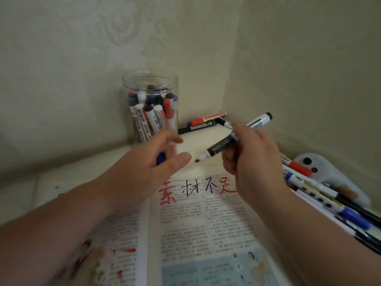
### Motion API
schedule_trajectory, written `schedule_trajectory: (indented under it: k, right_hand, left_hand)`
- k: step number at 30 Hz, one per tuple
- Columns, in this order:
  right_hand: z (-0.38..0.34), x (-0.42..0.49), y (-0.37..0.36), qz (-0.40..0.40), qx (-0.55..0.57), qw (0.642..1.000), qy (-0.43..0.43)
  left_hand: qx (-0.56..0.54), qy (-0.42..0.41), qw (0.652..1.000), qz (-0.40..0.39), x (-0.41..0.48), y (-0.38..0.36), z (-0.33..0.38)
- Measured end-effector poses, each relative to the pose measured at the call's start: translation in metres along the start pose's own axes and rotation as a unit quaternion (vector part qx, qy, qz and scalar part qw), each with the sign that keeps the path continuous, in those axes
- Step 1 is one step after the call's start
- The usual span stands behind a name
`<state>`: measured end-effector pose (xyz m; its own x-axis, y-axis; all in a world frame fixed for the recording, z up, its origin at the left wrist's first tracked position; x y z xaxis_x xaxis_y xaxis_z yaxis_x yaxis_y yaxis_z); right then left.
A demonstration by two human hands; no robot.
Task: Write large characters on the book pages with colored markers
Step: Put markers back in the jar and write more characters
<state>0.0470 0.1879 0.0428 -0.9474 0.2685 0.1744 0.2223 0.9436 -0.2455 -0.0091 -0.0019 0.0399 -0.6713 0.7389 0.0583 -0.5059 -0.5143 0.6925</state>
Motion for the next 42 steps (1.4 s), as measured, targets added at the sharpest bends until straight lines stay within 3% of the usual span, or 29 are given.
schedule_trajectory:
  k: [3, 7, 12, 18, 21, 24, 29, 35, 42]
  right_hand:
    - [0.014, 0.006, 0.008, 0.022, 0.062, 0.995, -0.069]
    - [0.04, 0.005, -0.005, -0.092, -0.03, 0.984, -0.148]
    - [0.043, 0.006, -0.006, -0.12, -0.05, 0.978, -0.16]
    - [0.02, 0.005, -0.009, -0.177, -0.153, 0.965, -0.117]
    - [0.005, -0.01, -0.02, -0.266, -0.083, 0.952, -0.13]
    - [0.007, -0.018, -0.028, -0.3, -0.068, 0.939, -0.15]
    - [0.024, -0.016, -0.036, -0.301, -0.187, 0.924, -0.145]
    - [0.032, -0.019, -0.05, -0.33, -0.185, 0.912, -0.162]
    - [0.033, -0.011, -0.043, -0.296, -0.283, 0.902, -0.136]
  left_hand:
    - [0.094, 0.062, 0.993, -0.048, -0.004, 0.02, 0.012]
    - [0.234, 0.141, 0.943, -0.189, -0.016, 0.02, 0.019]
    - [0.281, 0.178, 0.9, -0.283, -0.038, 0.005, -0.006]
    - [0.317, 0.15, 0.906, -0.236, -0.053, -0.011, -0.029]
    - [0.287, 0.159, 0.92, -0.214, -0.049, -0.009, -0.028]
    - [0.281, 0.168, 0.924, -0.198, -0.046, -0.01, -0.028]
    - [0.301, 0.171, 0.917, -0.2, -0.042, -0.007, -0.035]
    - [0.311, 0.17, 0.915, -0.192, -0.044, -0.007, -0.04]
    - [0.317, 0.175, 0.921, -0.145, -0.044, -0.021, -0.034]
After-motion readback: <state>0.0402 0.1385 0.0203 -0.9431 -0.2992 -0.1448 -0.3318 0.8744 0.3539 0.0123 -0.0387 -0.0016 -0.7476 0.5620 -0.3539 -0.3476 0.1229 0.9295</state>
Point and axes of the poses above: each hand's wrist, its own x-axis towards the middle knuckle, its own y-axis out of the back of the hand, z = x × y, the point moved 5 cm from there along x, towards the middle knuckle, and after that the axes turned 14 degrees about -z, right-handed, at the moved point
